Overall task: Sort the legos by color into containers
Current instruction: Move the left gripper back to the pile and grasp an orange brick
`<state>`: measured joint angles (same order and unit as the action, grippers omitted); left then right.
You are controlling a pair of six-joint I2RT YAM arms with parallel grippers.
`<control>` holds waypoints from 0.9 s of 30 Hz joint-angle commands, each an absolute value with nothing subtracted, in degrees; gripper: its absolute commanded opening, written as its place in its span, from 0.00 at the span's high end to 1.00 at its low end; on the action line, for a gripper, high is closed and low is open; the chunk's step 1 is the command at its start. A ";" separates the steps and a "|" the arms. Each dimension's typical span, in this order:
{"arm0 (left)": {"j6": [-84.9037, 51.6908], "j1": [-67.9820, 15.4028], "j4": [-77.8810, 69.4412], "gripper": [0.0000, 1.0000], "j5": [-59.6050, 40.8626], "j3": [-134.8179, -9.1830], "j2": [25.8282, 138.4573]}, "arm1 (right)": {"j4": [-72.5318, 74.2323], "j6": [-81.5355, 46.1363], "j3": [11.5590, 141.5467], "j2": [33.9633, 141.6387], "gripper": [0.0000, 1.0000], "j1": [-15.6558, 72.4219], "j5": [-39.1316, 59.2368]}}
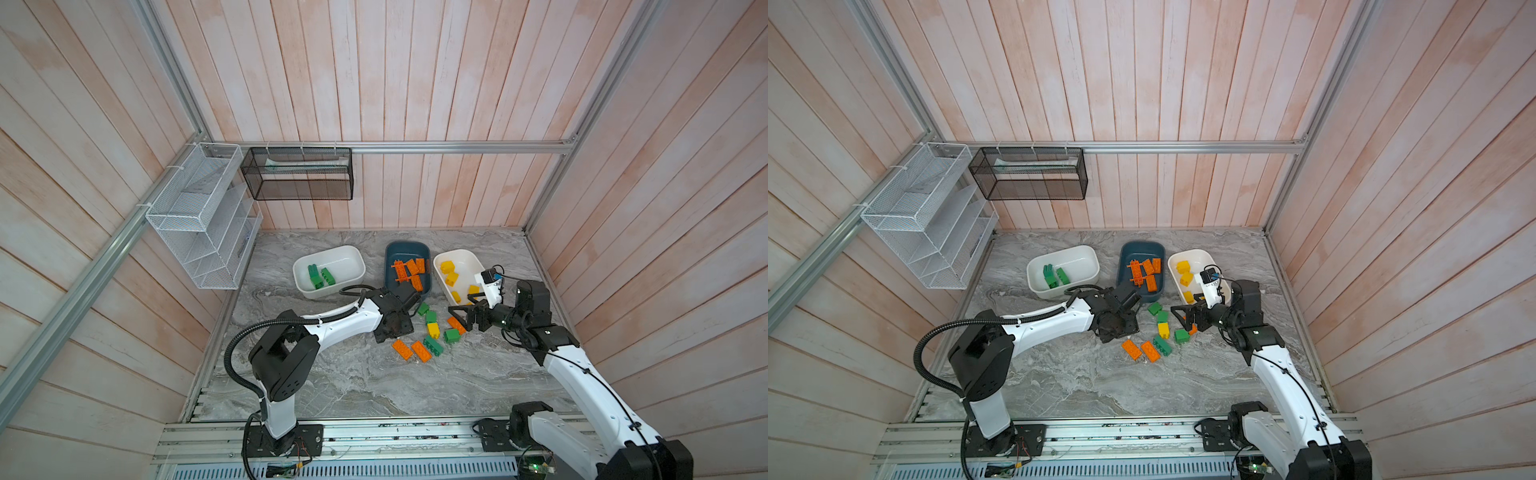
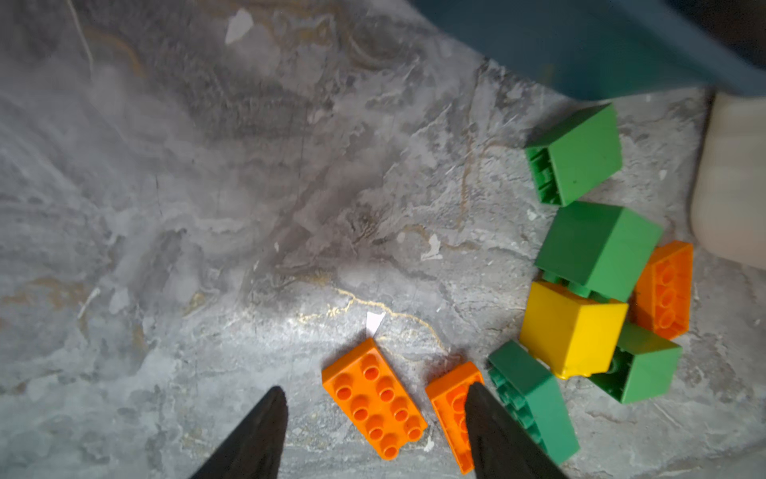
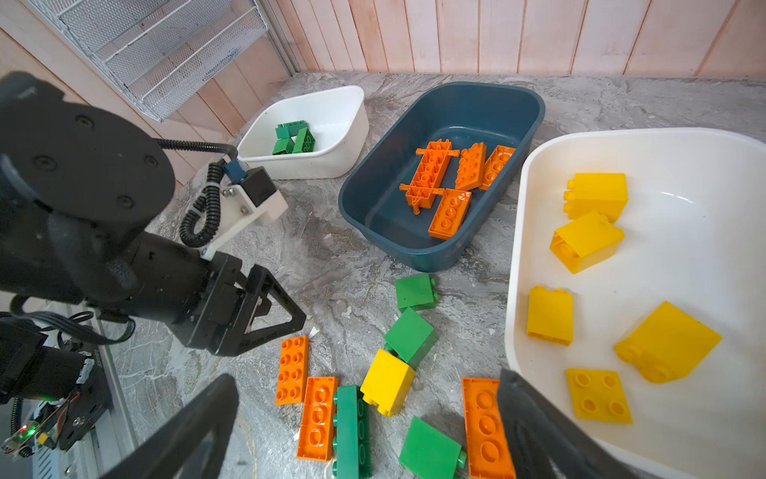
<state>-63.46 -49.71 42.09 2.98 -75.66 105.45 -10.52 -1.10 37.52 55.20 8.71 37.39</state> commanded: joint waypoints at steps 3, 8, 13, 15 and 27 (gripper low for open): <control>-74.40 -50.73 41.83 0.30 3.01 -75.93 106.91 | -10.11 -1.48 36.67 54.31 0.02 7.69 37.88; -76.50 -51.85 45.21 0.33 4.36 -77.72 109.92 | -9.35 -1.91 36.34 54.24 0.02 6.99 38.45; -78.96 -52.46 49.44 0.38 6.30 -81.59 113.32 | -8.19 -2.55 35.27 54.08 0.02 6.61 38.84; -79.81 -53.07 50.85 0.39 6.17 -83.26 115.01 | -8.15 -2.46 35.16 54.23 0.02 6.28 39.16; -80.69 -54.27 56.12 0.50 4.01 -84.88 118.10 | -6.39 -3.48 34.11 54.90 0.02 4.66 41.80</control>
<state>-79.70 -53.82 52.99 3.53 -83.37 116.68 -7.49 -2.83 35.16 54.85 5.08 40.12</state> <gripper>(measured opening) 0.510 0.980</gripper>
